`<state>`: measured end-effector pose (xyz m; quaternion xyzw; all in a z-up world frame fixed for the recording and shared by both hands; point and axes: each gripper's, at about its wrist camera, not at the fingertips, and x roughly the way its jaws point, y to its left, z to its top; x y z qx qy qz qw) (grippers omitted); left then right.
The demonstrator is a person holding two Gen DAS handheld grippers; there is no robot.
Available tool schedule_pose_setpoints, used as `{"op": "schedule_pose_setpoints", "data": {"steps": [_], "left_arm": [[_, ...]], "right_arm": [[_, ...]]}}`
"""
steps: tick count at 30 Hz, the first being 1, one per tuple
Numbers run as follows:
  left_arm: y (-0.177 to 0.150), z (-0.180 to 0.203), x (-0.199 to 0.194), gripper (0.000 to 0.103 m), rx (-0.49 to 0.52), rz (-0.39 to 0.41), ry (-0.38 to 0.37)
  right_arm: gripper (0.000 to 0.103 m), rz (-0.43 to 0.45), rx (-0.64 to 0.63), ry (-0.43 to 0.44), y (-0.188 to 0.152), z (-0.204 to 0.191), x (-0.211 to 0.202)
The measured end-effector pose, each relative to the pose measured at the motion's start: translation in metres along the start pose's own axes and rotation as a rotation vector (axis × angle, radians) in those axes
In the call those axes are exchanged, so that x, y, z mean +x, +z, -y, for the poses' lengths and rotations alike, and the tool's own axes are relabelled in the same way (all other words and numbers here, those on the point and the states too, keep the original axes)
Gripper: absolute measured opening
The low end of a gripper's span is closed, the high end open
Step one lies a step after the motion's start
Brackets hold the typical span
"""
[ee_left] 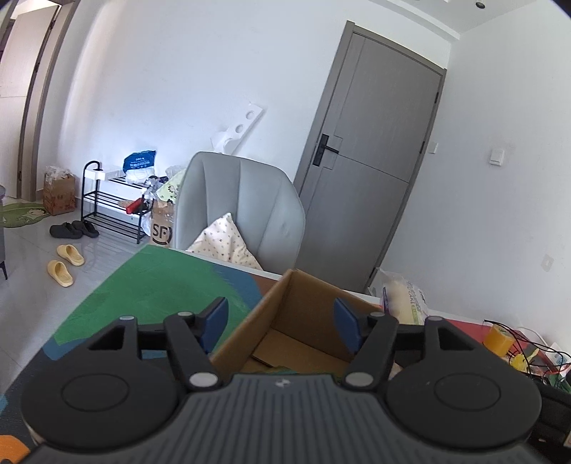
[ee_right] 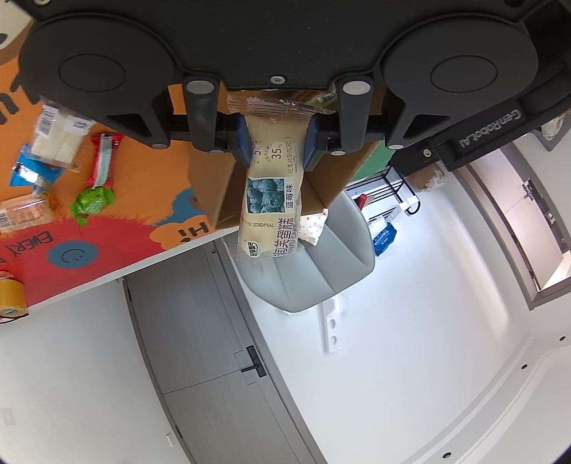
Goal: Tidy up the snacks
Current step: 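Carry both packets over the cardboard box and open both grippers to drop them, then move both grippers back toward the remaining snack packets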
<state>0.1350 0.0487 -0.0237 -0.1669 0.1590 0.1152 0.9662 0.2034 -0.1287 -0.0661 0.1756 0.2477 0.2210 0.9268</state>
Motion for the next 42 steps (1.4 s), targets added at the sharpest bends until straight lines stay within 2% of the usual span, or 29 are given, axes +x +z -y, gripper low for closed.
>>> {"op": "schedule_pose_setpoints", "data": {"steps": [5,7,10,11,13,16,22,27,42], "left_arm": [[0.004,-0.008,-0.005,0.075,-0.004,0.012,0.038],[0.004,-0.008,-0.008,0.082,-0.001,0.019,0.046],[0.002,-0.004,-0.008,0.089,0.012,0.025,0.064],[0.002,-0.002,-0.007,0.090,0.015,0.022,0.070],[0.000,0.002,-0.007,0.091,0.023,0.012,0.068],[-0.003,0.010,-0.008,0.092,0.042,0.003,0.062],[-0.010,0.022,-0.014,0.096,0.070,0.001,0.062],[-0.020,0.032,-0.018,0.096,0.086,-0.012,0.060],[-0.039,0.077,-0.028,0.097,0.191,-0.041,0.029]], "right_arm": [[0.038,-0.002,-0.005,0.023,0.001,-0.007,0.006],[0.060,-0.007,0.006,0.010,0.001,-0.006,0.004],[0.062,0.011,0.005,-0.025,0.000,-0.003,-0.005],[0.064,0.011,0.001,-0.036,0.000,-0.002,-0.008],[0.074,0.013,0.000,-0.060,0.000,0.001,-0.014],[0.085,0.040,-0.011,-0.097,0.000,0.006,-0.026],[0.095,0.046,-0.009,-0.134,-0.001,0.019,-0.045],[0.103,0.047,0.000,-0.147,-0.003,0.029,-0.057],[0.103,0.074,0.041,-0.277,-0.005,0.072,-0.093]]}}
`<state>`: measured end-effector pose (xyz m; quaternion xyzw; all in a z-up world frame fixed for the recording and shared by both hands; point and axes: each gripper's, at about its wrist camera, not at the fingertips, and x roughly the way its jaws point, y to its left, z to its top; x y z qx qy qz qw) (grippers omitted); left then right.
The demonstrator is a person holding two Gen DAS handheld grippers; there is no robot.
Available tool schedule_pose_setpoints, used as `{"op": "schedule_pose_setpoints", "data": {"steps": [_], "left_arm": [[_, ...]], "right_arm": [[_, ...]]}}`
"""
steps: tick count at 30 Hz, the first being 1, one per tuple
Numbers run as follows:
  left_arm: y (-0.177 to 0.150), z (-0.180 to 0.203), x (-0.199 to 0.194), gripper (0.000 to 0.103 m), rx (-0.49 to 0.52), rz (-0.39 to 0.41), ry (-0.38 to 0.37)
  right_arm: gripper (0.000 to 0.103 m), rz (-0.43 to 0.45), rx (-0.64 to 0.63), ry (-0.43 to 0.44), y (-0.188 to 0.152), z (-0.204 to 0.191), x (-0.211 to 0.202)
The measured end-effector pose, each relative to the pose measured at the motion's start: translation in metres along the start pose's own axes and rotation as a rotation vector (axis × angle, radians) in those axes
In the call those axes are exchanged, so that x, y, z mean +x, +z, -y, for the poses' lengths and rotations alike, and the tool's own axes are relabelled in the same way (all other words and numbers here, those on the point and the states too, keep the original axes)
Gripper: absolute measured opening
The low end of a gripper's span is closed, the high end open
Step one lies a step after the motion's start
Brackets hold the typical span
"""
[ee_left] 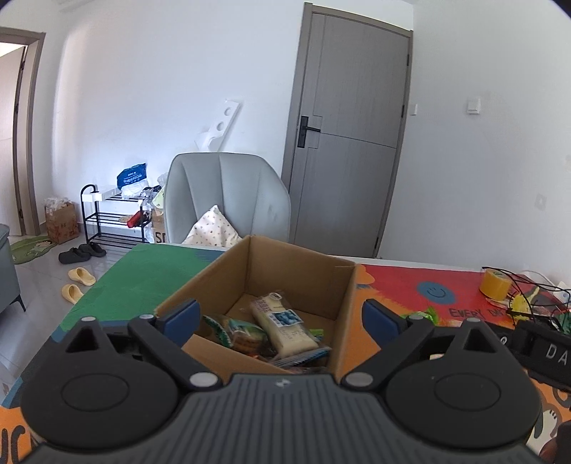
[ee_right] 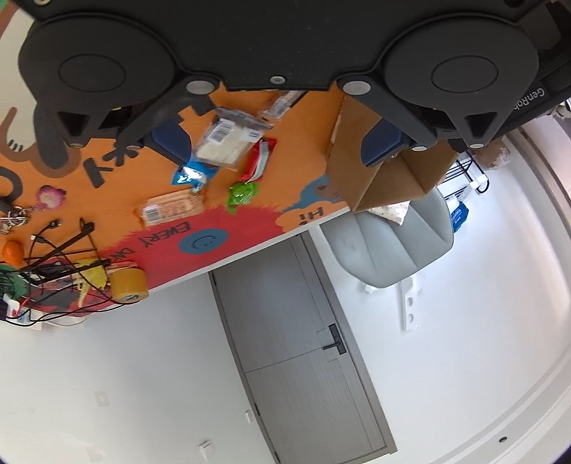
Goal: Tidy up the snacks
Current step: 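Move both grippers back toward the remaining snack packets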
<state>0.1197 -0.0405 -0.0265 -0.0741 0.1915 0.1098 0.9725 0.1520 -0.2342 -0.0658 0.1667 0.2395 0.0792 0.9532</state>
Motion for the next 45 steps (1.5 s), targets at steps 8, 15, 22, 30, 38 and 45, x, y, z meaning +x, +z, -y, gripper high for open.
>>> {"op": "schedule_pose_setpoints", "data": {"steps": [8,15,22,30,38,45], "left_arm": [[-0.002,0.027,-0.004,0.097,0.040,0.010,-0.045],[-0.004,0.044,-0.001,0.097,0.058,0.005,-0.077],[-0.014,0.062,0.005,0.097,0.088,-0.018,-0.110],[-0.029,0.076,0.013,0.096,0.113,-0.038,-0.158],[-0.040,0.089,0.030,0.093,0.118,-0.085,-0.172],[-0.052,0.092,0.052,0.074,0.091,-0.148,-0.180]], "right_arm": [[0.103,0.057,0.022,-0.037,0.008,0.033,-0.014],[0.103,0.057,0.045,-0.062,0.010,0.053,-0.015],[0.103,0.039,0.066,-0.074,0.006,0.065,-0.009],[0.103,0.006,0.099,-0.082,-0.002,0.078,0.003],[0.103,-0.018,0.138,-0.082,-0.007,0.095,0.017],[0.103,-0.029,0.160,-0.060,-0.006,0.107,0.030]]}}
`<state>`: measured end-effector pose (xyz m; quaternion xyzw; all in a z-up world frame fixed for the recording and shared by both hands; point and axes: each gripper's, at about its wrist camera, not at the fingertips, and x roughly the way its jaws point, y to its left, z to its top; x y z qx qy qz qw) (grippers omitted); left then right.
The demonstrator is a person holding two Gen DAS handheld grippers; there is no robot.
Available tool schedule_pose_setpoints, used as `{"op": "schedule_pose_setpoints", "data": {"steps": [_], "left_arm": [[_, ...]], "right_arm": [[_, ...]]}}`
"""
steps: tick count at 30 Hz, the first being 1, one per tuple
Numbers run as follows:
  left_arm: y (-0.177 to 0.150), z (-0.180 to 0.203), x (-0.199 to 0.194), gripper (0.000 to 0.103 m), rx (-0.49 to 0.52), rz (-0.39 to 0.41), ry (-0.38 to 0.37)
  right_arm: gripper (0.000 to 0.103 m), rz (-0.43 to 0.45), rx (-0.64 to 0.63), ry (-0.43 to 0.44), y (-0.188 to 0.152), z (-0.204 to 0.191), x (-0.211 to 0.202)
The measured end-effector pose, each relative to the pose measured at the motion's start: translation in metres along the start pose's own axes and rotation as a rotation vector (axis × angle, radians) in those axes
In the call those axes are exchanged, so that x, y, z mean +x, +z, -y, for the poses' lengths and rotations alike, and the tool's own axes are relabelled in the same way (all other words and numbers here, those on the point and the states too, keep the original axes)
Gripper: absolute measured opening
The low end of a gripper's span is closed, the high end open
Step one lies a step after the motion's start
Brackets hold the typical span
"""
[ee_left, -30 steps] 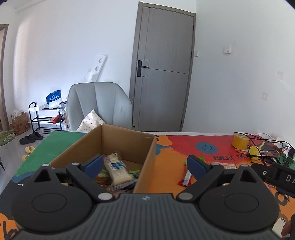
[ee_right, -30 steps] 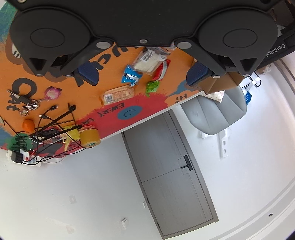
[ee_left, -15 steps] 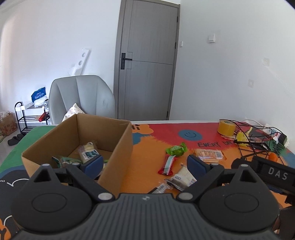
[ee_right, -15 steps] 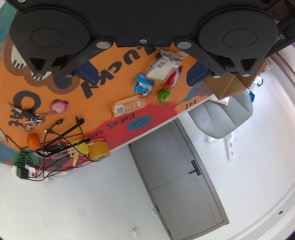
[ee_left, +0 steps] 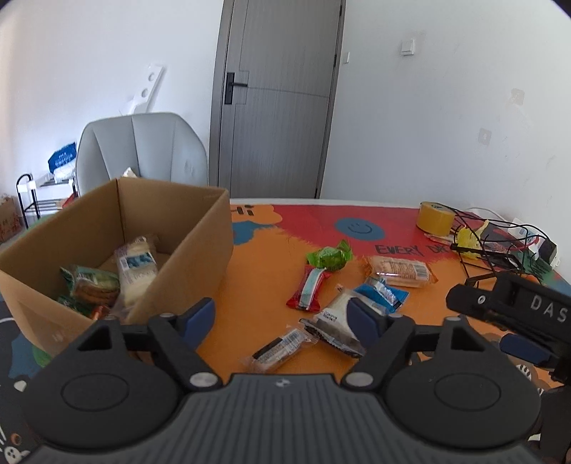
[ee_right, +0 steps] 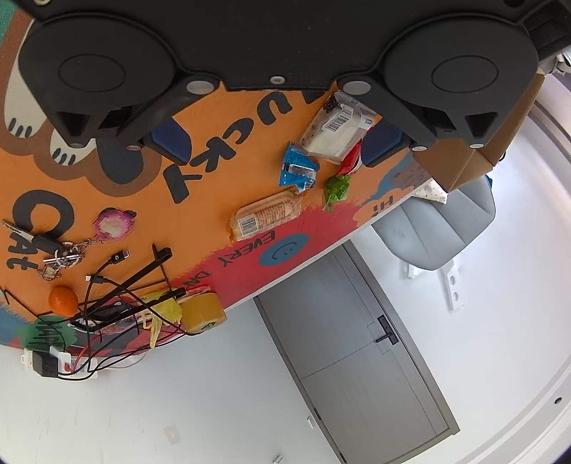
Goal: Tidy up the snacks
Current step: 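Move both grippers back toward the remaining snack packets, then grasp the small clear stick packet with the left gripper while the right gripper grasps the blue foil packet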
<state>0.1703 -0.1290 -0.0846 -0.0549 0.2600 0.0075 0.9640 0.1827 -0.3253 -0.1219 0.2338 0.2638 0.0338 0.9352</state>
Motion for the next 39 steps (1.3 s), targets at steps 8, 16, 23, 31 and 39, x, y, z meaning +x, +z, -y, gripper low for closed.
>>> {"op": "schedule_pose_setpoints", "data": {"steps": [8,16,23,31,39], "left_arm": [[-0.009,-0.003,0.028,0.057,-0.028,-0.058,0.013],[-0.018,-0.001,0.047,0.057,-0.017,-0.107,0.012],[-0.023,-0.002,0.056,0.019,-0.004,-0.148,0.011],[-0.012,-0.004,0.047,0.016,-0.012,-0.099,0.001],[0.007,-0.008,0.047,0.016,-0.022,-0.064,-0.005]], "right_arm": [[0.103,-0.027,0.019,0.003,0.000,0.009,0.017],[0.103,-0.049,0.017,0.009,0.001,0.010,0.029],[0.103,-0.064,0.016,0.009,0.002,0.007,0.038],[0.102,-0.078,-0.003,0.023,0.005,-0.002,0.053],[0.093,-0.104,0.009,0.033,0.015,-0.010,0.073]]}}
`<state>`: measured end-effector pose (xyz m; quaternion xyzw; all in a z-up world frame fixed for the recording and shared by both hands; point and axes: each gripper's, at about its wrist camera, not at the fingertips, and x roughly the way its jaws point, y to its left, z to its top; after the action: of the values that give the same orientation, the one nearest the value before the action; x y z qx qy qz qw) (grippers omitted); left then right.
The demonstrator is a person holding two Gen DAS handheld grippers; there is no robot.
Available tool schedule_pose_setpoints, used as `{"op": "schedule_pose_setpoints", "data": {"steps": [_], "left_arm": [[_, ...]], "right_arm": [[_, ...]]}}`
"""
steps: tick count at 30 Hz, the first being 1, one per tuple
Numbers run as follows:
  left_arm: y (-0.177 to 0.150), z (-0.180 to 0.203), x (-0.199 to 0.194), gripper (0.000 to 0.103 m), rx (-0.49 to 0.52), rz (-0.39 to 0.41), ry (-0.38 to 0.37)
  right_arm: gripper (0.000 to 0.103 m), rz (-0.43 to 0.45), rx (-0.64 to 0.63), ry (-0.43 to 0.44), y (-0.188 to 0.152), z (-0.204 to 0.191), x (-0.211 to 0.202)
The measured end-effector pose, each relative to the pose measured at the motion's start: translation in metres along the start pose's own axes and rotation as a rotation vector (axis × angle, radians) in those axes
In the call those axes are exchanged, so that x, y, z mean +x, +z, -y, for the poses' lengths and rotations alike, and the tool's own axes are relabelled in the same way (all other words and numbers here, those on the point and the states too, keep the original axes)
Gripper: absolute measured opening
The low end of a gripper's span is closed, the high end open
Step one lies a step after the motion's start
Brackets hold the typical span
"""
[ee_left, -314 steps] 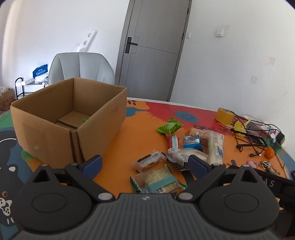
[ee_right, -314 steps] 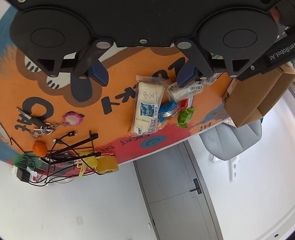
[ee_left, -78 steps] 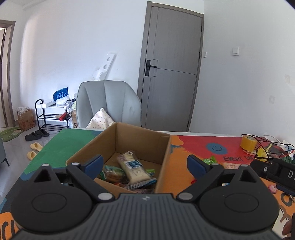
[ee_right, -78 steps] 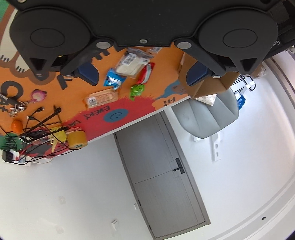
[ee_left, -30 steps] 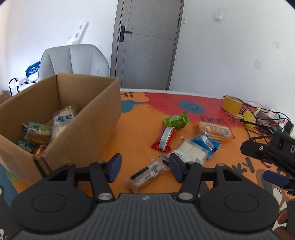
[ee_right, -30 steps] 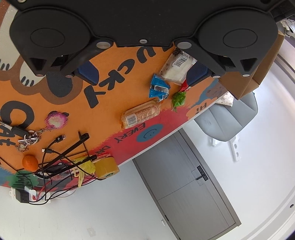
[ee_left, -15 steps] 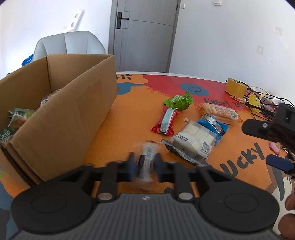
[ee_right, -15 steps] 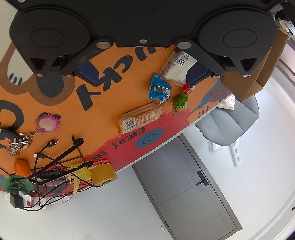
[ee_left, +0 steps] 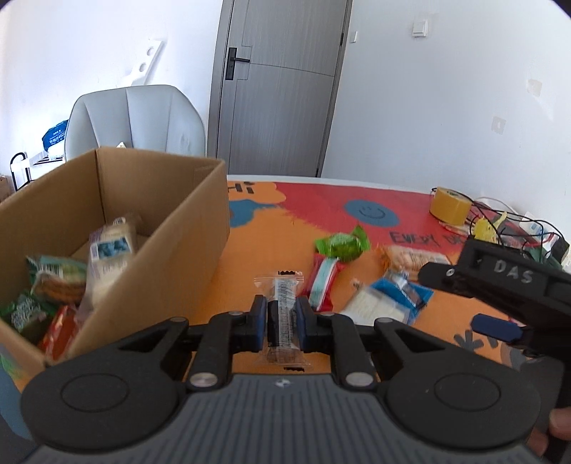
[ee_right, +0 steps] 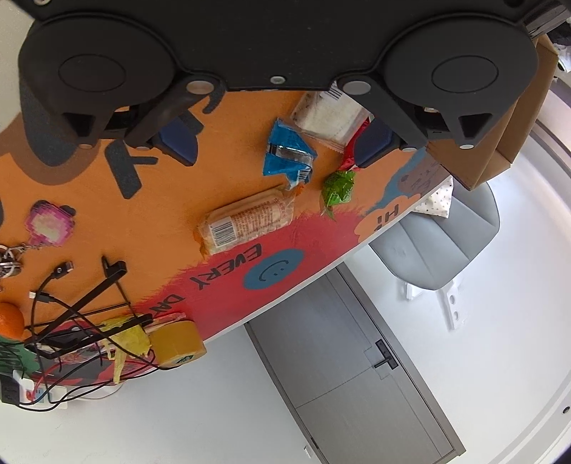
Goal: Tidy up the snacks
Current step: 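Grasp the small clear stick packet with the left gripper while the right gripper grasps the blue foil packet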
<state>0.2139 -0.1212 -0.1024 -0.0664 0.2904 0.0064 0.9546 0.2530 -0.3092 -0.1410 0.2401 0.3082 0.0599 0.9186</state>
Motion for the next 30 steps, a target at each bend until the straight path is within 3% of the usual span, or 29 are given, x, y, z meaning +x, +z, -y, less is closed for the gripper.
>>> {"op": "schedule_pose_setpoints", "data": {"steps": [8,11,12,15,16,30], "left_arm": [[0.019,-0.010,0.004,0.016,-0.028,0.012,-0.009],[0.023,-0.011,0.005,0.016,-0.018,0.017,-0.008],[0.024,-0.011,0.005,0.016,-0.019,0.014,-0.009],[0.024,-0.010,0.005,0.016,-0.016,0.016,-0.010],[0.024,-0.010,0.004,0.016,-0.015,0.019,-0.012],[0.019,-0.001,-0.019,0.016,0.000,0.056,-0.056]], "right_arm": [[0.086,-0.065,-0.020,-0.034,0.006,-0.016,0.029],[0.078,-0.080,-0.026,-0.043,0.006,-0.020,0.037],[0.071,-0.083,-0.025,-0.047,0.005,-0.020,0.040],[0.037,-0.079,-0.035,-0.055,0.003,-0.020,0.041],[0.035,-0.086,-0.016,-0.035,0.003,-0.018,0.041],[0.034,0.045,0.014,0.009,-0.005,-0.013,-0.016]]}}
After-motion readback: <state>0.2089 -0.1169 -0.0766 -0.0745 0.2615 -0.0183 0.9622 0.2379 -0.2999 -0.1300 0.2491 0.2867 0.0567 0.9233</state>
